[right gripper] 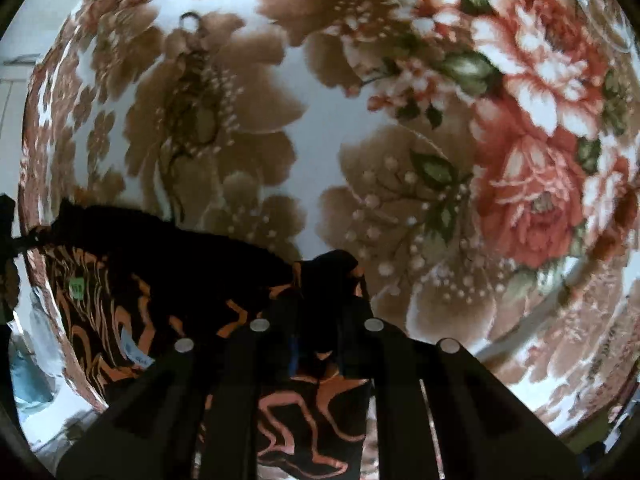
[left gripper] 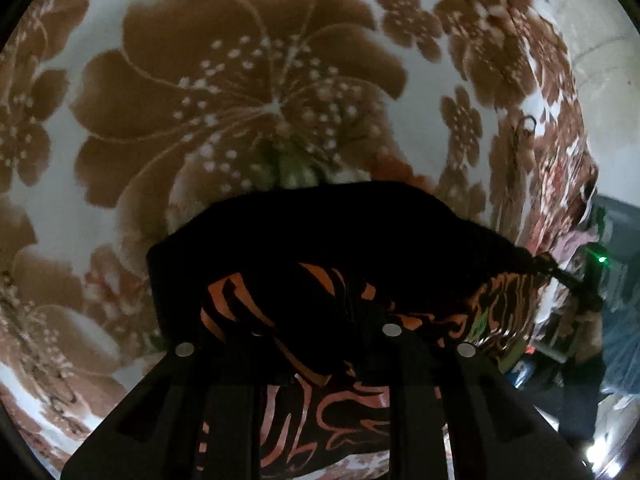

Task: Fold large clothes

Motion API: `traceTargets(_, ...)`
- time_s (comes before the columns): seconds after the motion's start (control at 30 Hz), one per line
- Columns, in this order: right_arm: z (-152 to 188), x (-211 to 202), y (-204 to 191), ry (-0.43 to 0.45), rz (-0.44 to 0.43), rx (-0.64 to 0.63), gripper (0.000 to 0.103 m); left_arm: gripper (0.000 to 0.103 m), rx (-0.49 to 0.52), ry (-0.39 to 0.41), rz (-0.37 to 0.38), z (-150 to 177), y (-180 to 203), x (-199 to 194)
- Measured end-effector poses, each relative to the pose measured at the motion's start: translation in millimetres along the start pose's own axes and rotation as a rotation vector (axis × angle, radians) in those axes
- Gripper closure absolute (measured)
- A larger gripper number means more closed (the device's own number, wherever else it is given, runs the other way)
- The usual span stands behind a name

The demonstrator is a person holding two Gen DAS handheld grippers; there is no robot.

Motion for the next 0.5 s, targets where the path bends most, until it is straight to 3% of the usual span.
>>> traceTargets(0.1,4,11,8,0.0,-0.033,0.001,0.087,0.078,-0.028,0.024,0.056,1,-1,1)
traceTargets(0.13,7,11,8,0.007,-0.044,-0.006,0.08,0.066,-0.029,0.042,0.088,4,2,-3)
traceTargets(0.17,10,9,7,0.014,-0.059,-0.013,0.062,0.058,-0.022,0.058,0.11,7,6,-7)
traceTargets(0.2,14,3,3,0.029,-0.096,-0.027,0.05,0.039,-0.017,0.075,0.121,8,9,-13)
traceTargets(0.23,17,-3,0,0.043,-0.119,-0.033,0.033,0.033,-0.014,0.092,0.125,9,9,-19)
traceTargets(0.3,22,-25,1,0.101,-0.112,-0.056,0.014,0.029,-0.033,0.142,0.122,10,10,-38)
traceTargets(0.4,28,-53,8,0.158,-0.098,-0.079,0.01,0.028,-0.033,0.242,0.055,6,3,-69)
traceTargets(0.5,35,-70,18,0.208,-0.088,-0.084,0.01,0.028,0.088,0.316,-0.125,9,-2,-87)
Point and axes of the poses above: each gripper's, at about its wrist camera, not at the fingertips, and x roughly the way its jaws point, y to its right, z to its underside, the point moved 9 cm from there along x, roughly the way its jaws point, and after that the axes turned 3 degrees about -z, right-handed, at the moved point
